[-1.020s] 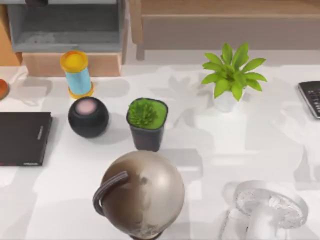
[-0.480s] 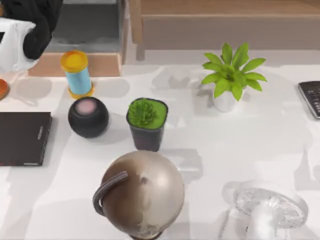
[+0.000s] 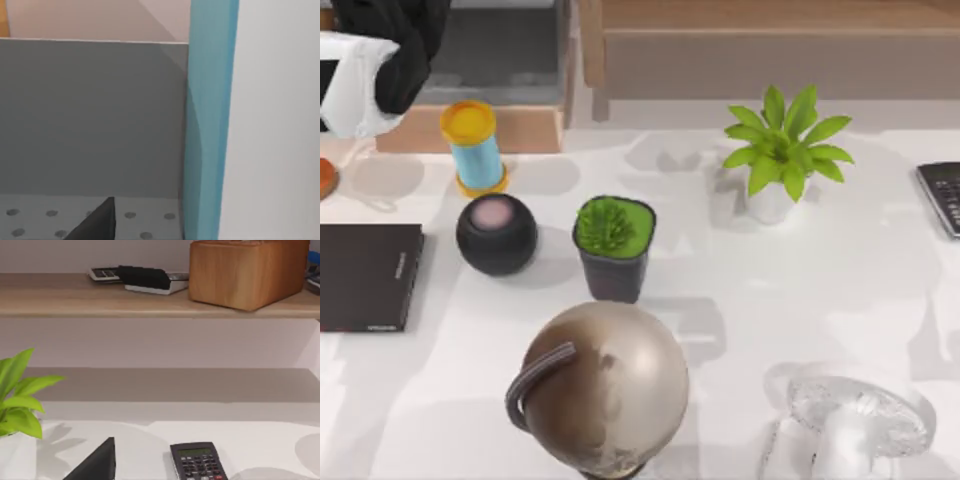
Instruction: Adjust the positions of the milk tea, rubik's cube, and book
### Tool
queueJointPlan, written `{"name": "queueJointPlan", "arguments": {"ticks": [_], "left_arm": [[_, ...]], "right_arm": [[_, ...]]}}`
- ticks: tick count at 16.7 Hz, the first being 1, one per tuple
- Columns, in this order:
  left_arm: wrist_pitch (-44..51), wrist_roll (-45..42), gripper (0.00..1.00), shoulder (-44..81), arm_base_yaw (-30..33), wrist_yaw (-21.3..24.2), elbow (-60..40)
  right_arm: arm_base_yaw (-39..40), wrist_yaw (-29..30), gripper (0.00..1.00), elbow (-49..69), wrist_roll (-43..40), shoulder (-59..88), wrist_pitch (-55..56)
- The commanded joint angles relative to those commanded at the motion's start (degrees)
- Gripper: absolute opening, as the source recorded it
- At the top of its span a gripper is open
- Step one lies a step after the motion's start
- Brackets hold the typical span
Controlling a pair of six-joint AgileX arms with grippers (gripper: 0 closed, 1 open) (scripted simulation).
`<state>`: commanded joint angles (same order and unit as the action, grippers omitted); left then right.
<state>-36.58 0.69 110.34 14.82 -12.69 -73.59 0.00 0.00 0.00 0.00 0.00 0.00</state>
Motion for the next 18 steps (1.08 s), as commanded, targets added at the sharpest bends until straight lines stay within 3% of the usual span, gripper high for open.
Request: {"name": "queueJointPlan", "arguments": {"ticks": [10, 18], "left_arm": [[2.3, 0.0, 1.00, 5.5, -0.6, 0.7, -7.8], [2.3, 0.0, 0.40, 5.5, -0.6, 0.7, -7.8]], "right_arm": [[0.0, 0.0, 1.00, 0.0, 0.0, 0.0, 0.0], [0.0, 0.0, 1.00, 0.0, 0.0, 0.0, 0.0]]}}
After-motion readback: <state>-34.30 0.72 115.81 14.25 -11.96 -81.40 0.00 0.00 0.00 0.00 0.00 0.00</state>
